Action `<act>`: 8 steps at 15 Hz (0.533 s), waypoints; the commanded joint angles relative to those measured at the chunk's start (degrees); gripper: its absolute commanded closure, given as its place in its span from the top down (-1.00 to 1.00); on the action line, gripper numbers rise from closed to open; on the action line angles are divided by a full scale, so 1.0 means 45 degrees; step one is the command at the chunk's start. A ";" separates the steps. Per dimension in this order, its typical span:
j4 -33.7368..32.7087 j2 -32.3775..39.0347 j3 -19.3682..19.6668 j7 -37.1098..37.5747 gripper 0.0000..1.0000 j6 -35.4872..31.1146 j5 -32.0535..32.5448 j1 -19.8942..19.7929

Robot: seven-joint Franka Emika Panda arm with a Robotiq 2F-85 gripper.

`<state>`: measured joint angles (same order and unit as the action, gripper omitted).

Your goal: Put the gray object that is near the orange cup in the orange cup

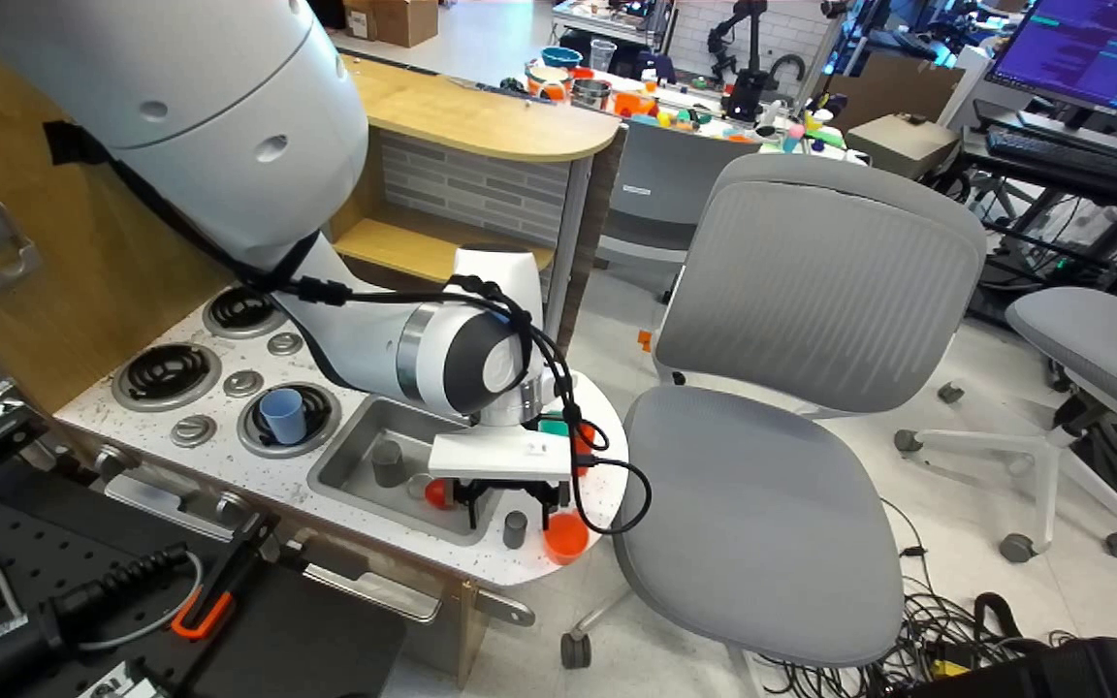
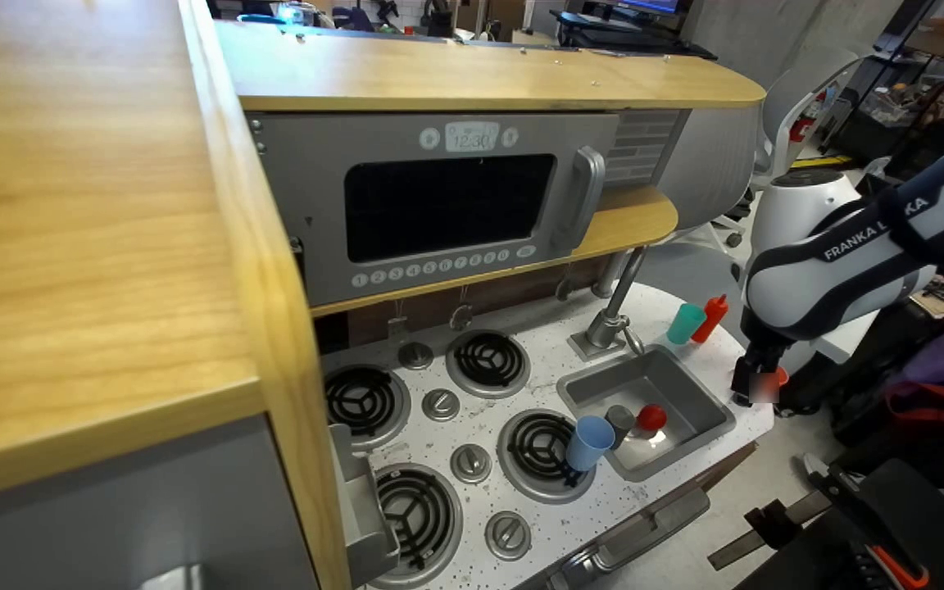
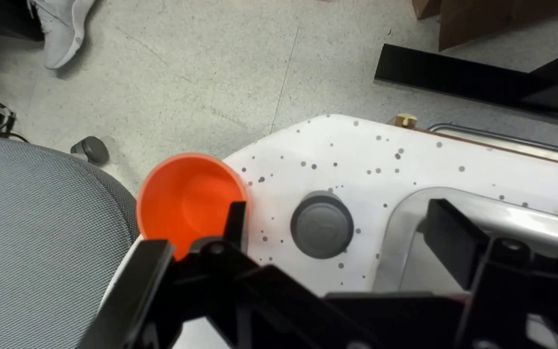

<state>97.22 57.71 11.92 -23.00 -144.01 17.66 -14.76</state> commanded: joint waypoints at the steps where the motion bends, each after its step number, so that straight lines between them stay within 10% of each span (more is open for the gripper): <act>1: -0.0463 0.0327 0.0069 0.0170 0.20 0.0203 0.0301 0.0097; 8: -0.0384 0.0128 0.0107 0.0286 -0.84 0.0261 0.0250 0.0132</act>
<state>97.09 57.78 11.93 -22.88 -143.97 17.66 -14.56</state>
